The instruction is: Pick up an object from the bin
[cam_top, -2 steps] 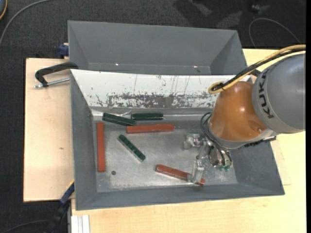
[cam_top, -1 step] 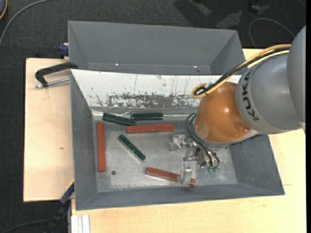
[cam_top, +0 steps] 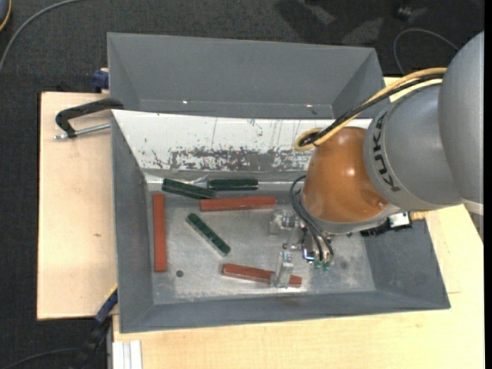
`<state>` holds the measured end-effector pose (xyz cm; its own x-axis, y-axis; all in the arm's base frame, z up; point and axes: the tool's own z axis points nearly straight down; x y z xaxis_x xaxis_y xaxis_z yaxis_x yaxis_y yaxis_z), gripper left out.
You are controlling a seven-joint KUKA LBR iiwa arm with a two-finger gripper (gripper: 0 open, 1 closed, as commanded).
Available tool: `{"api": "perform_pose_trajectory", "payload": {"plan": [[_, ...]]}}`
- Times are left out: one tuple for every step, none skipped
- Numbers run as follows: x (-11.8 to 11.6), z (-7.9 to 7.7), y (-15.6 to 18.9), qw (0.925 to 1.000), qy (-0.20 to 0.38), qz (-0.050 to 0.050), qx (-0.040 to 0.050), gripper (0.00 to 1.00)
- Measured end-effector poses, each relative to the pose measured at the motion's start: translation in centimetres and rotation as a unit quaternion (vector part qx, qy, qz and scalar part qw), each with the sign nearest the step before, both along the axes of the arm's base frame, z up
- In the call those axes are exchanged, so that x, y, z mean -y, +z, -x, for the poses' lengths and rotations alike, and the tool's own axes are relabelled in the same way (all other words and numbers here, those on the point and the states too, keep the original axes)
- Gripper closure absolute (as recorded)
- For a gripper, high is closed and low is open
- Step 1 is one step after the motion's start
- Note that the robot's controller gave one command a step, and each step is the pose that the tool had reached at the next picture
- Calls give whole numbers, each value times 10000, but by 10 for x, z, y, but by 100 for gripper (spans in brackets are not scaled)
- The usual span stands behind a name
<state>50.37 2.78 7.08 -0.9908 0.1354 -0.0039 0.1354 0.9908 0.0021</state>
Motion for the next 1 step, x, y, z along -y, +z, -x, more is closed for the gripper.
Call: {"api": "perform_pose_trajectory", "payload": {"plan": [[-10, 9, 0, 10000, 61, 2, -23, 0]]}}
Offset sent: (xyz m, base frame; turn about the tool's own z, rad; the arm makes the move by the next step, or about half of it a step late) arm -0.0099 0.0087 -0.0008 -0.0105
